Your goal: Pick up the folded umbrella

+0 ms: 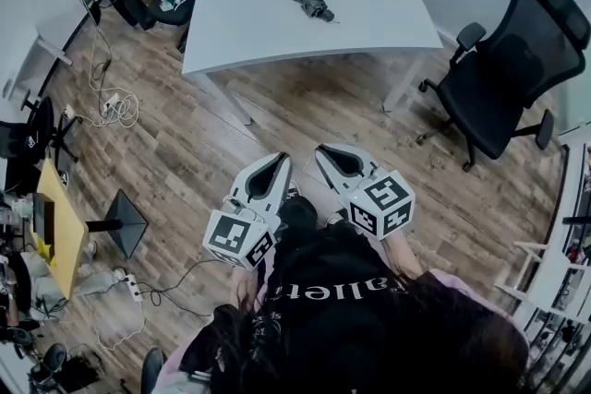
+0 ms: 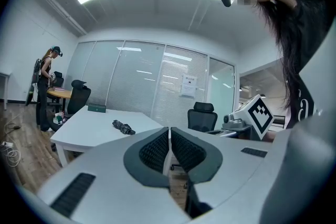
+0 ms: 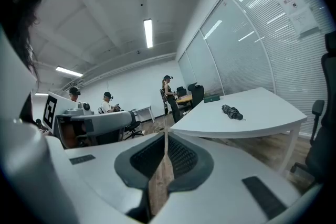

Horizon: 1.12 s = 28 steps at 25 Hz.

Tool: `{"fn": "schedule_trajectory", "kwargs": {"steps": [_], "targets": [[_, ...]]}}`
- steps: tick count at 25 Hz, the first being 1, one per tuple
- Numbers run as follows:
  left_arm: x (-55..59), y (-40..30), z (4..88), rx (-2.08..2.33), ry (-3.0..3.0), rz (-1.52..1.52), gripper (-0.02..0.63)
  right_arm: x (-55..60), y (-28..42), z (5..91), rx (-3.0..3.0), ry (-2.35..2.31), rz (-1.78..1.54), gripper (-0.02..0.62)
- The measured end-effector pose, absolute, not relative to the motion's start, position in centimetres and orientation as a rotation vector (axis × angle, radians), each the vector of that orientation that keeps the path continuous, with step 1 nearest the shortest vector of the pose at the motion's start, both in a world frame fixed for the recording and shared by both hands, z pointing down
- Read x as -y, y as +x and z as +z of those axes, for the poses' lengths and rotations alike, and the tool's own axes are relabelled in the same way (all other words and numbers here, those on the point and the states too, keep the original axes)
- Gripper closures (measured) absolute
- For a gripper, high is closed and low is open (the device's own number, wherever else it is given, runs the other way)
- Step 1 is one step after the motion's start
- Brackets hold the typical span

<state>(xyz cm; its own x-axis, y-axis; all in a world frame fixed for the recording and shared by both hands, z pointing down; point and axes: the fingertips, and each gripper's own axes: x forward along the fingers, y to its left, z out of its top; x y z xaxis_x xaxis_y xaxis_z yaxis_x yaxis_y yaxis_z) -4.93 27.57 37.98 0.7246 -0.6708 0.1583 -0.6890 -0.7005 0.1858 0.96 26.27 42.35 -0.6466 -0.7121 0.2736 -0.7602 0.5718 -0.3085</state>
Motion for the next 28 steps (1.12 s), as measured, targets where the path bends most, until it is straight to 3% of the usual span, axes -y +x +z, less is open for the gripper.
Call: {"fn": "schedule_trajectory", "kwargs": {"steps": [28], "targets": [[-8.6,-11.8,36.8,0.944,2.766,0.084,0.577,-7.9,-6.1,42.5,2.596,1.355,0.683,0.561]]}}
